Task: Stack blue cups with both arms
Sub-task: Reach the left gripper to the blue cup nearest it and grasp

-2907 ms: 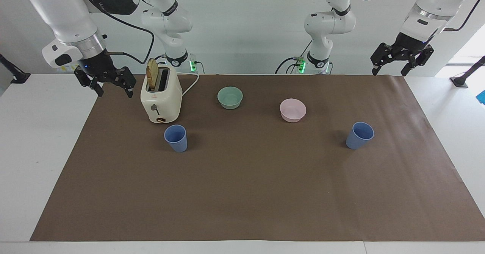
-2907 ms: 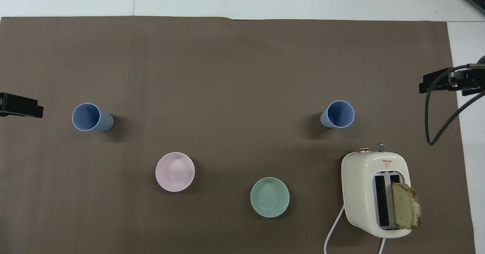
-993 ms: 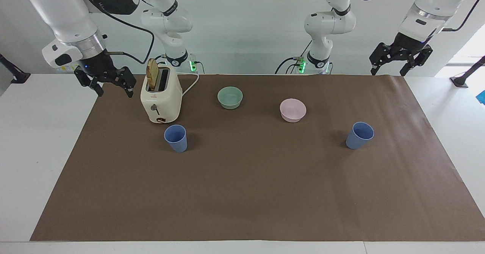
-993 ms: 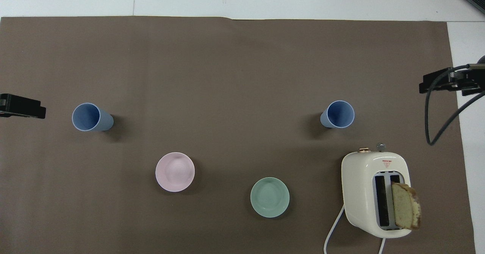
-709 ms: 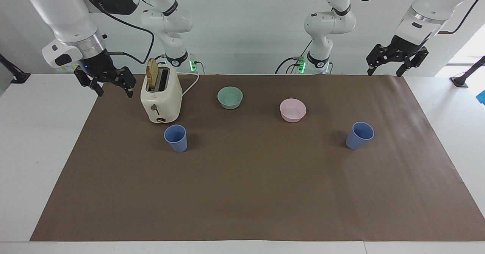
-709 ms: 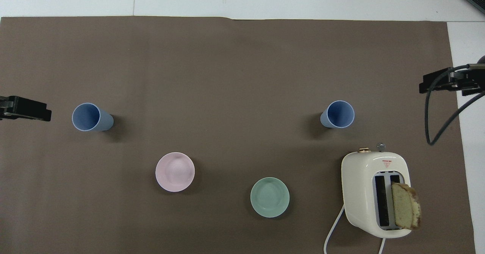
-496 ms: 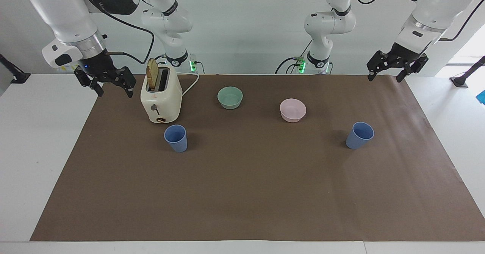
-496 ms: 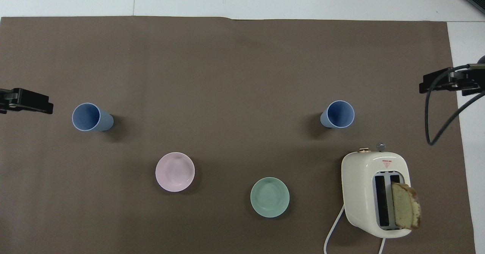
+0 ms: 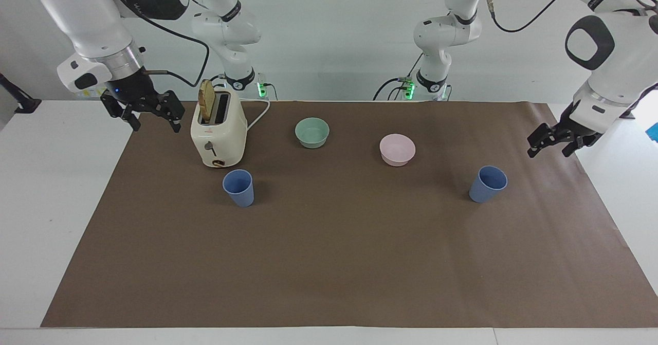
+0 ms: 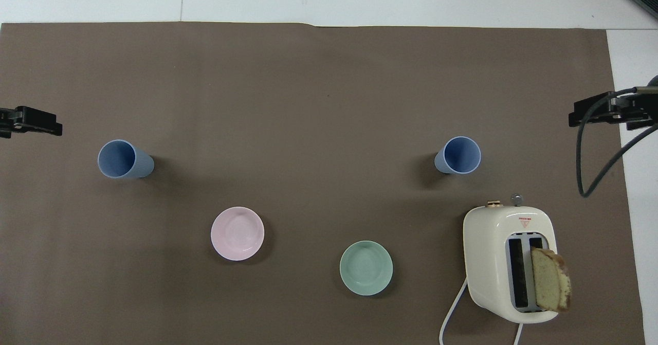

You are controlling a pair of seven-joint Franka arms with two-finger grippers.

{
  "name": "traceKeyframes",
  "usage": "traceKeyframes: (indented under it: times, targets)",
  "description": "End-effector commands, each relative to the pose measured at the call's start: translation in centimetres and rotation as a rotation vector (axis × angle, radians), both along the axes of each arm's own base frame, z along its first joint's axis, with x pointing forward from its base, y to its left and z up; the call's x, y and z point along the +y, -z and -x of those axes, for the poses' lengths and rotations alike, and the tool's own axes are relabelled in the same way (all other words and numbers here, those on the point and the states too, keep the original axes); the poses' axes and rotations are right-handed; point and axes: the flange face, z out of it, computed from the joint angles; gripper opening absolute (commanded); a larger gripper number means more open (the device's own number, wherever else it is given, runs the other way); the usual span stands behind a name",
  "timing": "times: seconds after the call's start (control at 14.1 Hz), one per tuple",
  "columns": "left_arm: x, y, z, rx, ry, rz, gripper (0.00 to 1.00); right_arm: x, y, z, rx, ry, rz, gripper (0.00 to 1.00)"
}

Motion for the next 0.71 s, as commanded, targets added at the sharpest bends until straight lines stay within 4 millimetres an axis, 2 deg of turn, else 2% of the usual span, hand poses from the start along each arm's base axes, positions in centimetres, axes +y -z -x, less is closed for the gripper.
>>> traceKeyframes:
  times: [0.0,0.28,0.35,0.64]
  targets:
    - [-0.5,2.6,1.2,0.002,0.010,0.008,1.00,0.0,-0.1,0.3,0.000,-0.016,0.002,1.00]
    - [-1.6,8.9,1.8,0.036,0.024,0.011,1.00,-0.1,-0.1,0.4,0.000,-0.014,0.002,1.00]
    - [-1.6,9.9,1.7,0.036,0.024,0.012,1.00,0.0,-0.1,0.3,0.000,-0.016,0.002,1.00]
    - [-1.9,11.3,1.4,0.045,0.015,0.015,1.00,0.0,-0.1,0.3,0.000,-0.016,0.002,1.00]
